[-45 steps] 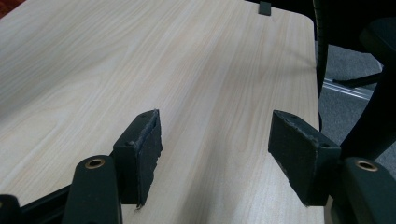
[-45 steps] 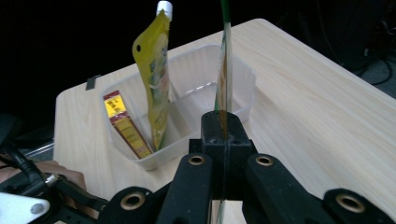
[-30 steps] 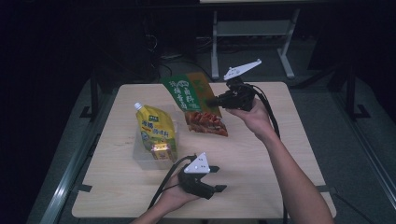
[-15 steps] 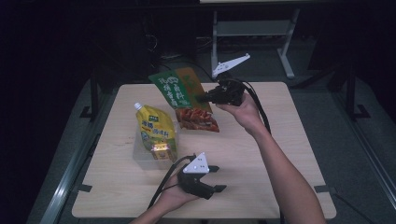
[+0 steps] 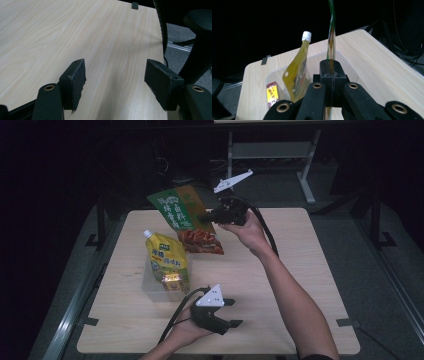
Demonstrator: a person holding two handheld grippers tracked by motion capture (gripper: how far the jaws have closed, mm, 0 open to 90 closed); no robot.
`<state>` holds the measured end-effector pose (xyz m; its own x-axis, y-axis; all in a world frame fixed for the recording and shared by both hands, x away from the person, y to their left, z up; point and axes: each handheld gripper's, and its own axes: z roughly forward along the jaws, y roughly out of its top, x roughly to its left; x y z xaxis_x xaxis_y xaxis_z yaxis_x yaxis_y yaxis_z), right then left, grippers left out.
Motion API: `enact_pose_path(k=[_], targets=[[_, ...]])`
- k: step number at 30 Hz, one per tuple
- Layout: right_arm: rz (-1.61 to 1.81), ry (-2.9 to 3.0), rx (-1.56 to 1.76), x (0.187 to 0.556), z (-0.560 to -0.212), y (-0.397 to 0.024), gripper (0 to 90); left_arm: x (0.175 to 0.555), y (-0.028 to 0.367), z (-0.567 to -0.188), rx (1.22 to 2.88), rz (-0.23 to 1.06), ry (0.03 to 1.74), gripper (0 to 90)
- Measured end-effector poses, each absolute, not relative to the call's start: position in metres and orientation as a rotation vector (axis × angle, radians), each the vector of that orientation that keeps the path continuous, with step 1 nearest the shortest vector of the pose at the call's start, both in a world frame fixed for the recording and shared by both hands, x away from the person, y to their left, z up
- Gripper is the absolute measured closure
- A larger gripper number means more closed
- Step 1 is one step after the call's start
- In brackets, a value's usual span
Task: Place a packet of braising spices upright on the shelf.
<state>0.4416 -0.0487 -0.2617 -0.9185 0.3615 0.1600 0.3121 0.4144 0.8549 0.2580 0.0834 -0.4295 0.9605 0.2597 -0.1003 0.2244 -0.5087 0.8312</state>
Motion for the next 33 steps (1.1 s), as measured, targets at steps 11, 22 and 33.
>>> enact_pose_path(k=[11,22,33], targets=[[1.550,2.619,0.626,0.464,-0.275,-0.014,90.0,0.255,0.083,-0.431,2.129,0.041,0.337,32.3],[1.551,2.641,0.645,0.479,-0.293,0.018,90.0,0.255,0.086,-0.430,2.123,0.046,0.337,32.3],[1.560,2.664,0.661,0.485,-0.304,0.041,90.0,0.256,0.090,-0.432,2.124,0.056,0.341,32.1]])
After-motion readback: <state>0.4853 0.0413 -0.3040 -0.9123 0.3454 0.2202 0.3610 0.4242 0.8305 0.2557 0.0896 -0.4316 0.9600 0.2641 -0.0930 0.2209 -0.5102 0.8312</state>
